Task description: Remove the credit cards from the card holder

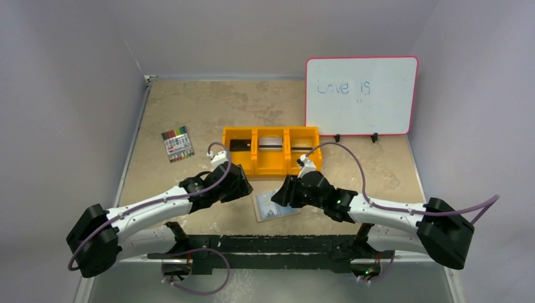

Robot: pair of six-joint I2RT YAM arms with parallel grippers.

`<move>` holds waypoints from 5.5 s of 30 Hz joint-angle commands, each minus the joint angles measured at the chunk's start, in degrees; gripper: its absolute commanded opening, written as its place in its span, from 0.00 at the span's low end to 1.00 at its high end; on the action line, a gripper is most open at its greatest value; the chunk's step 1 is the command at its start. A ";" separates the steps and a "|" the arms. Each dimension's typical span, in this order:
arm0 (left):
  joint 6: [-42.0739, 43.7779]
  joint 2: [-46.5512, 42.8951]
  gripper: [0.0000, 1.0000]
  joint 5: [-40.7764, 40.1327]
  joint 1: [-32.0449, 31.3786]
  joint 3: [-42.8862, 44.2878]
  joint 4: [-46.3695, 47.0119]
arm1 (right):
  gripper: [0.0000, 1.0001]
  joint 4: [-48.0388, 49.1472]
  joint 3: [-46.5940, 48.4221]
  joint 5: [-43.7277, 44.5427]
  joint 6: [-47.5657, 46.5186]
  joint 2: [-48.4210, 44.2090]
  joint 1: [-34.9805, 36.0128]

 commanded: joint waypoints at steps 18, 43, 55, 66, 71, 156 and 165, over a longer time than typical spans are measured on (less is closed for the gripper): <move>1.22 10.69 0.49 6.20 -5.84 3.70 7.00 | 0.40 10.17 -1.56 -15.11 -1.71 8.77 -6.63; 0.67 16.28 0.50 4.03 -7.92 8.30 4.15 | 0.46 2.12 1.60 -10.63 4.52 4.72 -7.68; -1.83 14.36 0.47 6.35 -8.44 2.91 7.94 | 0.38 13.40 -1.94 -16.12 8.19 13.79 -7.70; -2.93 16.28 0.43 3.87 -10.64 1.71 9.60 | 0.34 17.15 -4.62 -15.76 9.08 17.23 -7.70; -3.49 18.45 0.35 3.38 -10.94 1.50 10.46 | 0.32 25.68 -9.24 -16.14 14.86 18.72 -7.70; -3.13 23.11 0.00 -3.09 -16.31 3.99 5.27 | 0.24 26.00 -8.18 -11.49 14.39 16.50 -7.80; -2.95 24.00 0.00 -1.54 -16.31 3.46 6.83 | 0.13 39.36 -9.47 -17.22 15.19 23.92 -7.80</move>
